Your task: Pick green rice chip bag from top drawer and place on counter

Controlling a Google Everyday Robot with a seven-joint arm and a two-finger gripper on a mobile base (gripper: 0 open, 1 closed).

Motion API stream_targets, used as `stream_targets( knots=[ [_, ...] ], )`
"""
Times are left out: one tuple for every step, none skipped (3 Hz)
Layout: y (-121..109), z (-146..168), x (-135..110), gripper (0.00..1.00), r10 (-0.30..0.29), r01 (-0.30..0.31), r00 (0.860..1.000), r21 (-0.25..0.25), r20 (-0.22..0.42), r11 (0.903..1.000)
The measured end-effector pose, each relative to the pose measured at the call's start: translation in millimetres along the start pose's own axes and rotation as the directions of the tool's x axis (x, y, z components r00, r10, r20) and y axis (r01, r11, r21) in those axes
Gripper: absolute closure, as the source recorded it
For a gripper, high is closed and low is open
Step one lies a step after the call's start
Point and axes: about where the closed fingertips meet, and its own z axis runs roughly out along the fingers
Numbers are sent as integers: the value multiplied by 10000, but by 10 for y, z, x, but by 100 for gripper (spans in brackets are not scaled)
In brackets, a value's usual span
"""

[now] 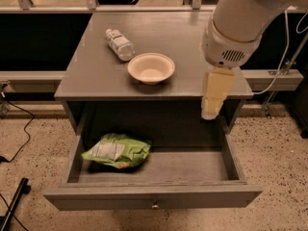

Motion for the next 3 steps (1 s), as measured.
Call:
stream_targets(
  knots=[
    [157,213,-56,0,128,-112,9969,-210,770,9997],
    [541,580,-189,0,170,-78,9791,-461,2027,9989],
    [913,933,-281,0,199,-39,9401,-478,3404,9989]
  ],
)
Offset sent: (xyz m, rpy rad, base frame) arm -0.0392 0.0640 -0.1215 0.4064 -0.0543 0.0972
